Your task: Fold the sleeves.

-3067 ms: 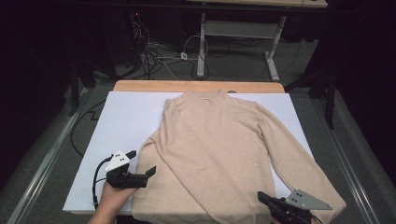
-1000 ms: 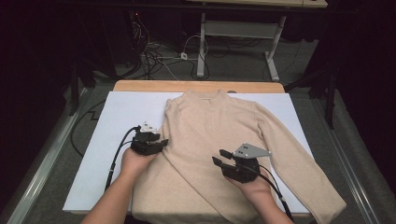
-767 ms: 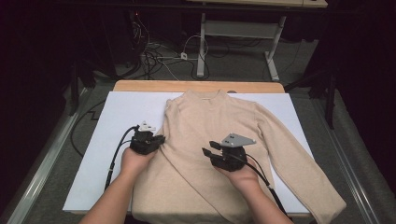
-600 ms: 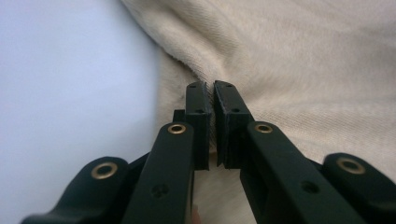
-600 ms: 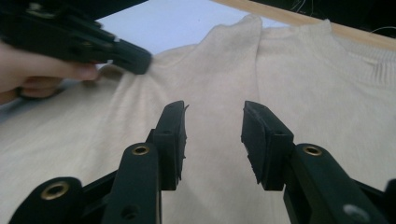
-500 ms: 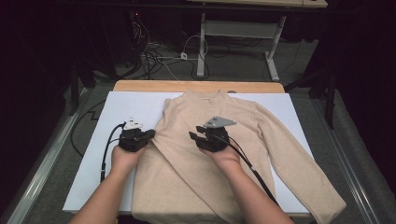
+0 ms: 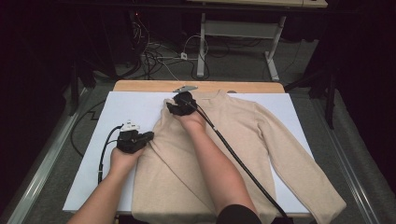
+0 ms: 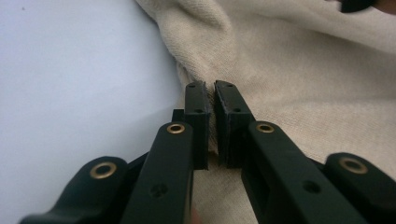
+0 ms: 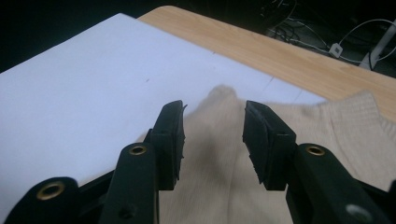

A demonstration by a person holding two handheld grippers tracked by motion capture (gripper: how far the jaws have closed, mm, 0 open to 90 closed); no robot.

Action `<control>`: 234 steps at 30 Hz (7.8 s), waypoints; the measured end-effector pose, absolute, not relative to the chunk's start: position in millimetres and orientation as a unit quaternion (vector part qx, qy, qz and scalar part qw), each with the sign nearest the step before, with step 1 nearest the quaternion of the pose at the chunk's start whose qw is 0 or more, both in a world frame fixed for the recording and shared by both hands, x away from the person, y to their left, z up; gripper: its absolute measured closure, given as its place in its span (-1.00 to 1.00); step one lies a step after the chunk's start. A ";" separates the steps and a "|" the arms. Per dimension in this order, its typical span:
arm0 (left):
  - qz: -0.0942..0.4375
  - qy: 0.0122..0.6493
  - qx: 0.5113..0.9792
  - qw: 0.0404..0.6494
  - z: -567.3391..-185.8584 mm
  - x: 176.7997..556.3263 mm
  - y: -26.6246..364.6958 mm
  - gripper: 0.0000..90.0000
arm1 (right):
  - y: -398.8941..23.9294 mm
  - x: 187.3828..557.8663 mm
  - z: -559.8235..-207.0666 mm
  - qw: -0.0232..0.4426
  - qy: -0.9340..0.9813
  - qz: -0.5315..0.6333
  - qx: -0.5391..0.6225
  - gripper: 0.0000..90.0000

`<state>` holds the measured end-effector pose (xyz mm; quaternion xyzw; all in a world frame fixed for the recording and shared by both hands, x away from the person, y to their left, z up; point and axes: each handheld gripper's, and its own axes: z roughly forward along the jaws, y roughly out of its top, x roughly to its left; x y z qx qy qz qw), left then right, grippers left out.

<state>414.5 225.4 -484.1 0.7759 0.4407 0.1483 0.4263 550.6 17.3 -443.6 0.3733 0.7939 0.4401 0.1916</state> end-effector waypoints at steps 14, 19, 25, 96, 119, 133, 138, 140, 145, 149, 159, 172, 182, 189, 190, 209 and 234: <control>0.150 0.439 0.774 0.430 -484.3 413.4 226.0 0.83 | 43.5 591.6 -457.7 0.173 0.815 0.405 0.376 0.91; 0.155 0.443 0.763 0.445 -484.2 411.4 229.1 0.83 | 43.1 597.6 -440.9 0.211 0.790 0.433 0.379 0.92; 0.156 0.455 0.759 0.440 -484.4 412.6 229.8 0.51 | 35.4 599.3 -445.2 0.200 0.793 0.433 0.378 0.67; 0.209 0.427 0.760 0.443 -483.7 294.8 232.6 -1.00 | -299.5 271.5 -460.6 0.247 0.731 0.482 0.415 -0.98; 0.206 0.417 0.766 0.443 -483.8 299.5 232.5 -1.00 | -384.9 264.2 -462.7 0.284 0.689 0.434 0.506 -0.61; 0.203 0.416 0.767 0.446 -484.0 299.2 232.4 -1.00 | -433.9 262.1 -476.3 0.295 0.667 0.389 0.563 -0.22; 0.202 0.417 0.767 0.444 -484.2 299.7 232.4 -1.00 | -443.4 264.6 -486.7 0.282 0.666 0.381 0.576 -0.13; 0.202 0.417 0.766 0.445 -484.2 299.6 232.5 -1.00 | -444.2 264.9 -487.5 0.273 0.664 0.391 0.576 0.03; 0.203 0.418 0.767 0.443 -484.3 299.6 232.2 -1.00 | -440.8 263.1 -483.9 0.279 0.673 0.386 0.566 0.55; 0.202 0.418 0.766 0.445 -484.2 299.5 232.5 -1.00 | -440.6 262.1 -481.7 0.284 0.675 0.384 0.563 0.78; 0.202 0.418 0.767 0.443 -484.2 299.7 232.2 -1.00 | -424.3 258.6 -467.0 0.280 0.685 0.414 0.530 0.93; 0.200 0.417 0.762 0.453 -484.2 298.7 234.2 -1.00 | -372.2 260.3 -447.8 0.286 0.709 0.440 0.472 0.94; 0.195 0.417 0.758 0.462 -484.5 298.6 236.3 -1.00 | -338.2 276.2 -435.7 0.277 0.721 0.448 0.450 0.94; 0.194 0.417 0.759 0.462 -484.6 298.9 236.4 -1.00 | -312.1 290.7 -430.3 0.270 0.726 0.463 0.431 0.94; 0.194 0.416 0.759 0.462 -484.6 298.9 236.3 -1.00 | -306.7 292.9 -429.7 0.272 0.729 0.461 0.426 0.94; 0.202 0.409 0.756 0.469 -485.0 294.8 236.8 -1.00 | -216.8 312.0 -437.7 0.235 0.760 0.498 0.345 0.94; 0.194 0.410 0.755 0.474 -485.2 296.0 238.3 -1.00 | -147.6 324.0 -450.7 0.211 0.808 0.466 0.293 0.94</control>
